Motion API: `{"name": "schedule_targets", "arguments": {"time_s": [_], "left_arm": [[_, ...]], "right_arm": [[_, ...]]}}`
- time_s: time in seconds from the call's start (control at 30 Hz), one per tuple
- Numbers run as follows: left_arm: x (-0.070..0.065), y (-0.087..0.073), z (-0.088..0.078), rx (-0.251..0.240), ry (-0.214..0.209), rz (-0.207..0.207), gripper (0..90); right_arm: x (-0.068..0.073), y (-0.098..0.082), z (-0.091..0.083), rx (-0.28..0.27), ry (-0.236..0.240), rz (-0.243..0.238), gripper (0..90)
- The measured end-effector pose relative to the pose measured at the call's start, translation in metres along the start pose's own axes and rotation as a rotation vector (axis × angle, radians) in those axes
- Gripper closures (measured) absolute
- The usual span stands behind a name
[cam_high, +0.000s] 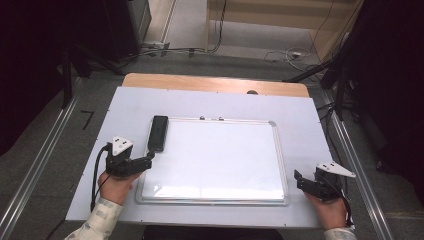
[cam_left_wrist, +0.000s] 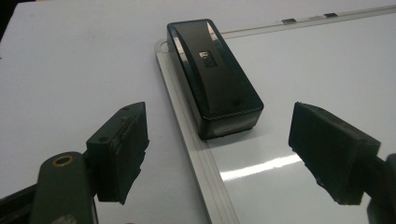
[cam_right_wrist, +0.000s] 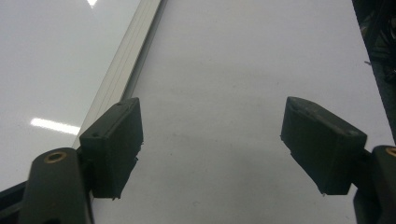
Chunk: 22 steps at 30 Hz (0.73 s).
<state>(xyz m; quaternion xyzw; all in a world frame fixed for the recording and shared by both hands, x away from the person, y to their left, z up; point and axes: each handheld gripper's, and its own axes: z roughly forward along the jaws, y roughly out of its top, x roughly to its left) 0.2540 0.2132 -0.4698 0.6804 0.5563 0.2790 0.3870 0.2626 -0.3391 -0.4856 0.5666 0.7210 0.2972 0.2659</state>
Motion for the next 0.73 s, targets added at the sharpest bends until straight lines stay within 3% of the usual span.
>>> {"name": "schedule_targets", "arguments": {"time_s": [0.47,0.73], "left_arm": [[0.018,-0.009,-0.008,0.010,0.040,-0.034,20.5],[0.028,-0.013,-0.009,0.014,0.065,-0.085,20.5]], "right_arm": [[0.000,0.000,0.000,0.001,-0.003,-0.002,19.7],[0.000,0.000,0.001,0.001,-0.004,0.001,19.7]]}}
